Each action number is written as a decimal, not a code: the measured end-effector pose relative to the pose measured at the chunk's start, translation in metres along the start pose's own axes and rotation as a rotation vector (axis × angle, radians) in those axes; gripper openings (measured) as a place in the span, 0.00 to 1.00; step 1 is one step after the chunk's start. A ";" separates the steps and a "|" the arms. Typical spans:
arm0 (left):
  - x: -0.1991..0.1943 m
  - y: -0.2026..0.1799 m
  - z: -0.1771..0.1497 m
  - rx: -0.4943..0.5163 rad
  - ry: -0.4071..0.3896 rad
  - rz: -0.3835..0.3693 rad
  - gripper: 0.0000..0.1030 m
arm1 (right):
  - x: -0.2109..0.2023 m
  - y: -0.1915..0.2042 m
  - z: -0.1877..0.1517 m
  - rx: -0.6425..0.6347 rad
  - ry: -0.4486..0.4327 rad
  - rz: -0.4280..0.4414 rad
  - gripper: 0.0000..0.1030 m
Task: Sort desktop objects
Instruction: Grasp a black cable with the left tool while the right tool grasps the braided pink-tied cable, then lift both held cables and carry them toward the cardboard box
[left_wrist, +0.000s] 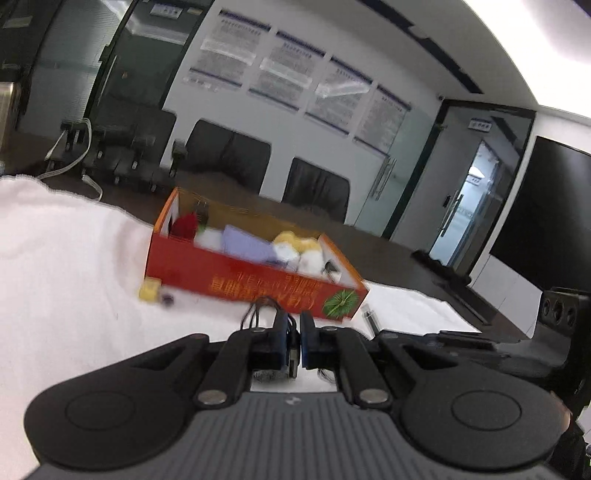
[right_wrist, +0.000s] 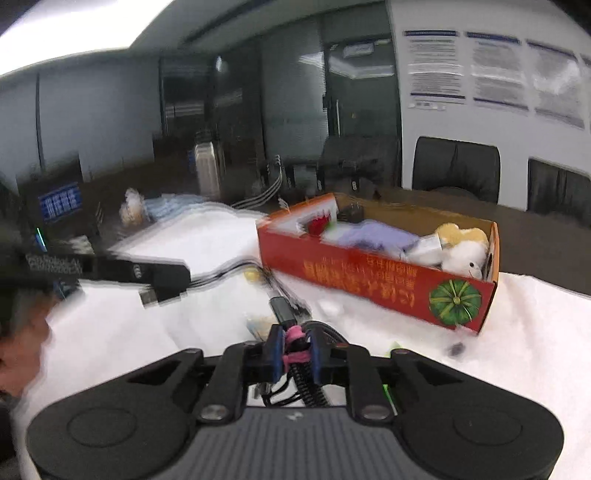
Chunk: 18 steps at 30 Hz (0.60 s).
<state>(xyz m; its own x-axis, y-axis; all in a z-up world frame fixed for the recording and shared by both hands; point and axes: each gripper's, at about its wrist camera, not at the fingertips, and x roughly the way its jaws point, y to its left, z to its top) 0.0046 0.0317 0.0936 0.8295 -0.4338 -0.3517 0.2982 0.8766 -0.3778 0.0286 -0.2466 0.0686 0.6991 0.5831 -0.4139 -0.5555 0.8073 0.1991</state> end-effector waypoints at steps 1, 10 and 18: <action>-0.002 -0.003 0.005 0.012 -0.011 -0.007 0.07 | -0.008 -0.003 0.005 0.027 -0.030 0.013 0.09; -0.015 -0.026 0.032 0.075 -0.086 -0.012 0.07 | -0.035 -0.030 0.030 0.184 -0.070 0.169 0.08; 0.004 -0.022 0.014 0.049 -0.017 -0.012 0.07 | -0.007 -0.033 -0.019 0.058 0.102 -0.205 0.08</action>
<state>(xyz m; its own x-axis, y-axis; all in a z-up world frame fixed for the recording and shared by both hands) 0.0082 0.0142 0.1128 0.8335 -0.4407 -0.3332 0.3303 0.8809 -0.3390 0.0335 -0.2794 0.0477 0.7438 0.3970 -0.5378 -0.3777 0.9134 0.1518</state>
